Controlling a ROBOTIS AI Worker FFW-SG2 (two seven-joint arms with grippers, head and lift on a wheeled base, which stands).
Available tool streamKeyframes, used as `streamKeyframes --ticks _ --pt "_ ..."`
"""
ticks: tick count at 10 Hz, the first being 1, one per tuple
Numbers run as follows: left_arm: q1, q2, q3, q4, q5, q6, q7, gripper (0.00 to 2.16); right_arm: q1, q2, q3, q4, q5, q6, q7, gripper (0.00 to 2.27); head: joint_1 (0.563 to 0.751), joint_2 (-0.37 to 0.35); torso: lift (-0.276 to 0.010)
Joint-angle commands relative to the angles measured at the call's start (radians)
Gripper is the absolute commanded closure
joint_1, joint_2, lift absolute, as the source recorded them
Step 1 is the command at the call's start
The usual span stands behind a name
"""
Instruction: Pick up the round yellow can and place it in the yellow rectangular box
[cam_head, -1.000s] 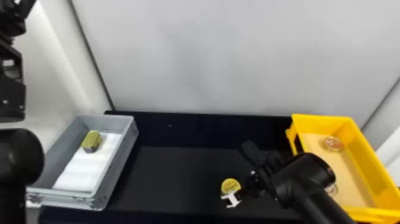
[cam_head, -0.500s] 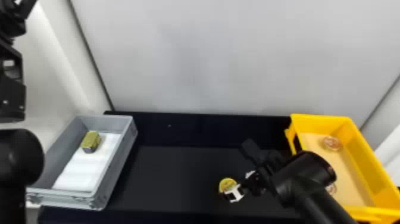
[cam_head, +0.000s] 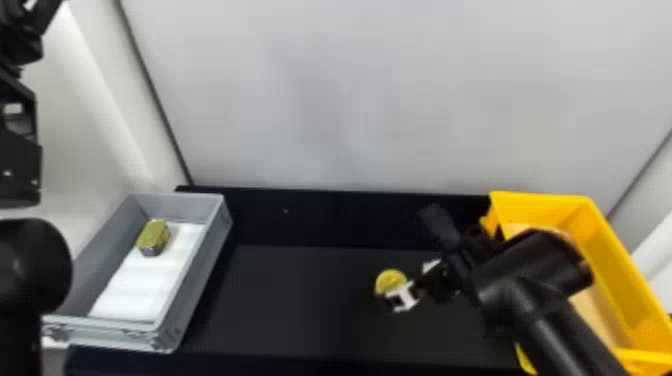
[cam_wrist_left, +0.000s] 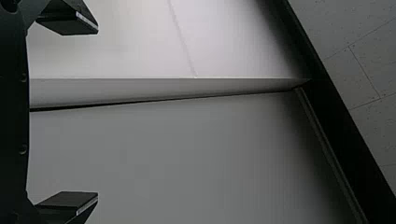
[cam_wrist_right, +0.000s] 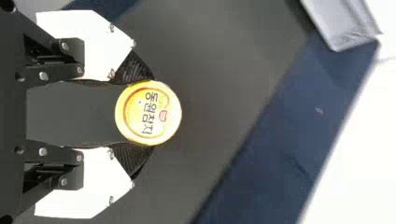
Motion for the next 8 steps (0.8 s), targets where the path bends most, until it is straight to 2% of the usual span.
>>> streamKeyframes --ticks 1,2,4,6,8 --pt "0.010 -0.001 0.009 -0.006 0.000 0.009 0.000 0.04 0.005 -0.016 -0.092 -0.290 0.063 0.120 -0.038 0.72 0.694 0.054 -0.003" --pt "0.011 -0.001 0.014 -0.007 0.000 0.011 -0.001 0.04 -0.017 -0.017 -0.133 -0.376 0.060 0.122 -0.099 0.71 0.694 0.054 -0.003" --pt "0.007 0.001 0.009 -0.009 0.002 0.017 -0.003 0.04 -0.061 -0.013 -0.211 -0.525 0.077 0.117 -0.156 0.71 0.694 0.054 -0.003" --pt "0.007 0.005 0.009 -0.009 0.000 0.020 -0.005 0.04 -0.097 -0.013 -0.233 -0.606 0.111 0.112 -0.187 0.71 0.694 0.054 -0.003" --pt "0.008 0.008 0.013 -0.013 0.000 0.023 -0.006 0.04 -0.123 -0.030 -0.270 -0.635 0.135 0.106 -0.216 0.71 0.694 0.054 -0.003"
